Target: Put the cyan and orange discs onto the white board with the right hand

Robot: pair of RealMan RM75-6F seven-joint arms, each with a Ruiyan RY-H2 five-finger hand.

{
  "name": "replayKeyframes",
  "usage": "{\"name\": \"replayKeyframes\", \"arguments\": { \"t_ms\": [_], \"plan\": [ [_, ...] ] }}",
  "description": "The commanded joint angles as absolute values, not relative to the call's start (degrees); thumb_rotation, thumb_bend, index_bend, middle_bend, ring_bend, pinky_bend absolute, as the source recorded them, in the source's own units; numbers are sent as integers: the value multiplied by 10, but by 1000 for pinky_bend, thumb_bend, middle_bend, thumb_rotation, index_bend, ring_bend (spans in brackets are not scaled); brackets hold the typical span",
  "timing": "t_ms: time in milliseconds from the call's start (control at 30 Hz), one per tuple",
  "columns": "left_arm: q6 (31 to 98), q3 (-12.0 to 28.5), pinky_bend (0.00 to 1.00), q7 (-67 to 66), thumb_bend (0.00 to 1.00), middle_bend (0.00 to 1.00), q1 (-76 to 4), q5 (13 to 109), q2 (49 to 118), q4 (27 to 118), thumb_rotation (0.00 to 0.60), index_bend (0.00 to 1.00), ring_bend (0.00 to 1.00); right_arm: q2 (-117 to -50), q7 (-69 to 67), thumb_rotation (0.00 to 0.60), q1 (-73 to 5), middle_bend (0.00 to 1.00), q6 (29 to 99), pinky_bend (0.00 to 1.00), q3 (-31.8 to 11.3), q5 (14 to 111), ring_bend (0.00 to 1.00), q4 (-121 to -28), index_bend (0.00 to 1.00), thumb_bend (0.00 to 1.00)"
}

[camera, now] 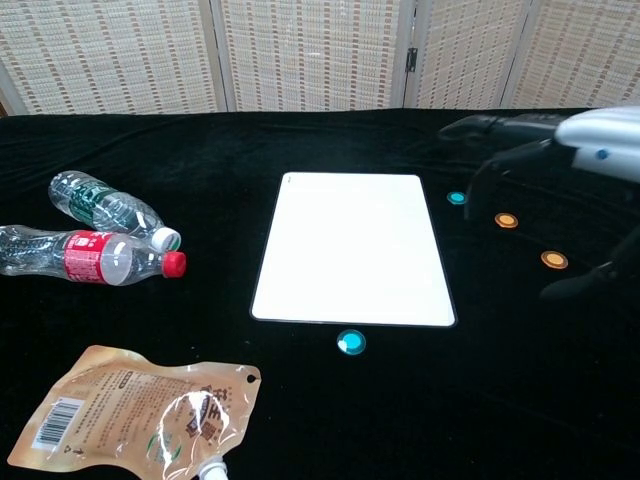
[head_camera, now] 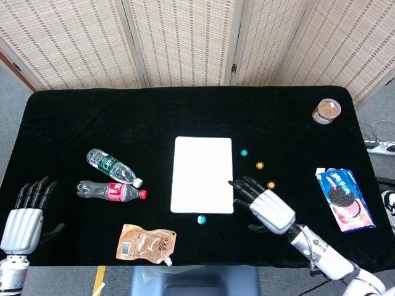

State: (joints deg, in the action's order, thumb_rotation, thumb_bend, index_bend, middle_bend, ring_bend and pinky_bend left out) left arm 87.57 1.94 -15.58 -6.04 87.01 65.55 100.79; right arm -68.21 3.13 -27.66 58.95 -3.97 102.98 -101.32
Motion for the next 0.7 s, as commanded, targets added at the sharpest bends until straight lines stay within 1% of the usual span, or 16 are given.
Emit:
{"name": "replayKeyframes", "arguments": {
  "t_ms": [33, 267, 400, 533, 667, 700],
  "plan": [
    [876, 19, 0, -151, 196, 36, -58, 868, 655, 1004, 600, 67, 35, -736, 83, 600, -325, 0, 530, 0, -54, 1005, 0, -1007, 376, 151],
    [874, 16, 0, -143, 196, 36, -52, 862, 657, 995, 600, 67, 35, -813, 129, 600, -357, 0, 491, 0, -50, 973, 0, -959, 404, 150],
    [874, 16, 0, -142, 196, 36, -51, 863, 658, 993, 600, 67, 35, -837, 136, 600, -371, 0, 476, 0, -48, 954, 0, -935, 404, 158],
    [875, 17, 0, -143, 196, 36, -51, 864, 658, 994, 600, 67, 35, -859, 145, 600, -382, 0, 466, 0, -47, 939, 0, -910, 362, 168],
    [874, 17, 0, -144, 196, 36, -51, 864, 659, 994, 600, 67, 35, -881, 153, 600, -393, 0, 460, 0, -45, 927, 0, -887, 346, 170],
    [873, 17, 0, -145, 196, 36, -51, 864, 659, 994, 600, 67, 35, -887, 154, 600, -395, 0, 460, 0, -45, 925, 0, -881, 346, 186]
  ]
}}
